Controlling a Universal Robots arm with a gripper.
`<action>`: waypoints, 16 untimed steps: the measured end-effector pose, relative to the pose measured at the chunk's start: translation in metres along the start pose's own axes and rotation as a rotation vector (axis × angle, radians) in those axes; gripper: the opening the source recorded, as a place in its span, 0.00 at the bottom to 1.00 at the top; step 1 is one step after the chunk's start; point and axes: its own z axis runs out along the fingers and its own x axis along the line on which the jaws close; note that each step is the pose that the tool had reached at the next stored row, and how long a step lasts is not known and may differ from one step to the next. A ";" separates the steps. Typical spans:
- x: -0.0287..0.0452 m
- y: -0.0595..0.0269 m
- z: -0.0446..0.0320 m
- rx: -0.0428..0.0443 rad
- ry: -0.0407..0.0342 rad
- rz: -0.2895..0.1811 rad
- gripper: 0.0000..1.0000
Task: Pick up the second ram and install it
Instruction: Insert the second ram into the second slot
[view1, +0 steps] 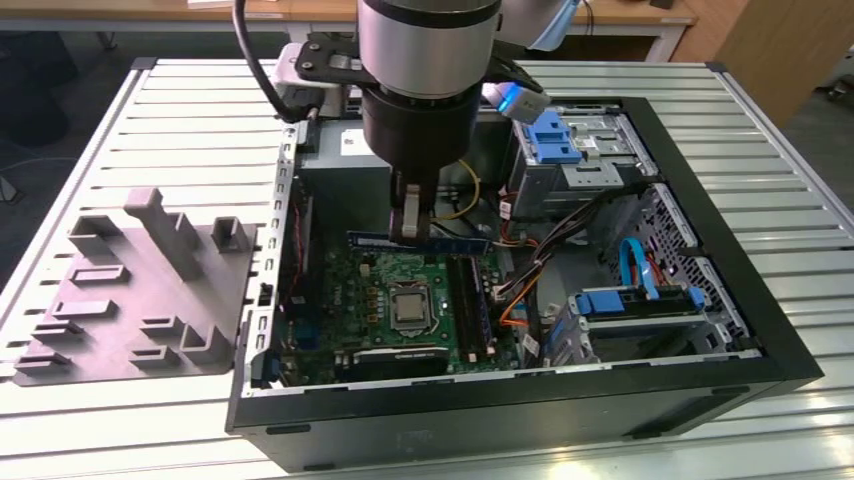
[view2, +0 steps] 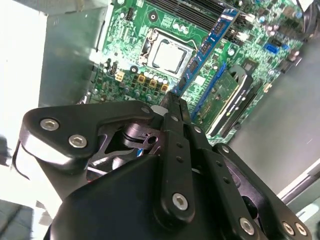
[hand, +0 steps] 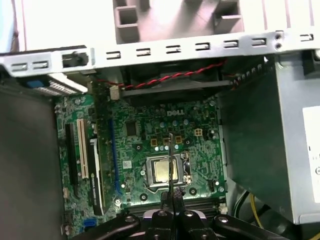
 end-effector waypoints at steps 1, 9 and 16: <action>0.0000 0.0000 0.0003 0.0005 -0.0006 0.018 0.12; 0.0001 -0.0001 0.0028 0.0042 -0.0060 0.163 0.12; 0.0001 -0.0002 0.0048 0.0075 -0.0107 0.290 0.12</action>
